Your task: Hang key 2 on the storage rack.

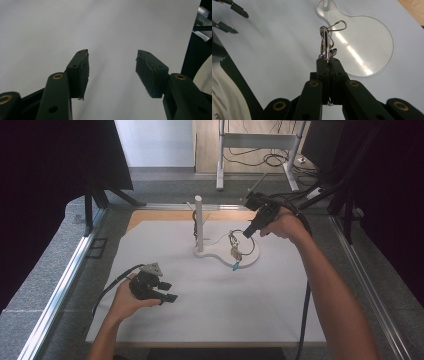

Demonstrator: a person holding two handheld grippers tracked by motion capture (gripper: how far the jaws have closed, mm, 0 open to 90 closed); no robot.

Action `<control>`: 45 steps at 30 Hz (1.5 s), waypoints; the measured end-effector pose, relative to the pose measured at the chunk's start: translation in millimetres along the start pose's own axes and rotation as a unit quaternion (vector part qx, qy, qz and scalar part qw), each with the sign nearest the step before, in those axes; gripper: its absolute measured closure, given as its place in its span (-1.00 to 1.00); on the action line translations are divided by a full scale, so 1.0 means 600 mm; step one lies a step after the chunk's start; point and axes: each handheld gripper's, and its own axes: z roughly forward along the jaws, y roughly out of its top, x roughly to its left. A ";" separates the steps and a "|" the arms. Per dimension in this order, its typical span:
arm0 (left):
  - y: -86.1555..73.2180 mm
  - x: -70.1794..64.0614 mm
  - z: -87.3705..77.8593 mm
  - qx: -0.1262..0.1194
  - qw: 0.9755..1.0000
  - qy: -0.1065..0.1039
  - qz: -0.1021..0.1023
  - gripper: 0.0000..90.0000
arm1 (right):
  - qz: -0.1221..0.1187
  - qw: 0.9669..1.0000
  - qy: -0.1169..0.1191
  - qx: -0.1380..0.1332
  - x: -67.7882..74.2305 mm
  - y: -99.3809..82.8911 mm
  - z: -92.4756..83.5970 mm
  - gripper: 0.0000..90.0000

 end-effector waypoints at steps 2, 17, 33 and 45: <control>0.000 0.000 0.000 0.000 1.000 -0.001 0.000 0.00 | 0.003 1.000 -0.002 0.000 -0.002 0.004 -0.001 0.95; 0.000 0.000 -0.002 0.000 1.000 -0.004 0.001 -0.01 | 0.012 1.000 -0.004 0.001 -0.020 0.021 0.010 0.95; 0.000 0.001 -0.006 -0.006 1.000 -0.008 0.000 -0.01 | 0.021 1.000 -0.016 -0.003 -0.038 0.051 0.021 0.95; -0.001 0.000 -0.008 -0.010 1.000 -0.015 0.001 -0.01 | 0.037 0.999 -0.020 -0.008 -0.056 0.075 0.036 0.95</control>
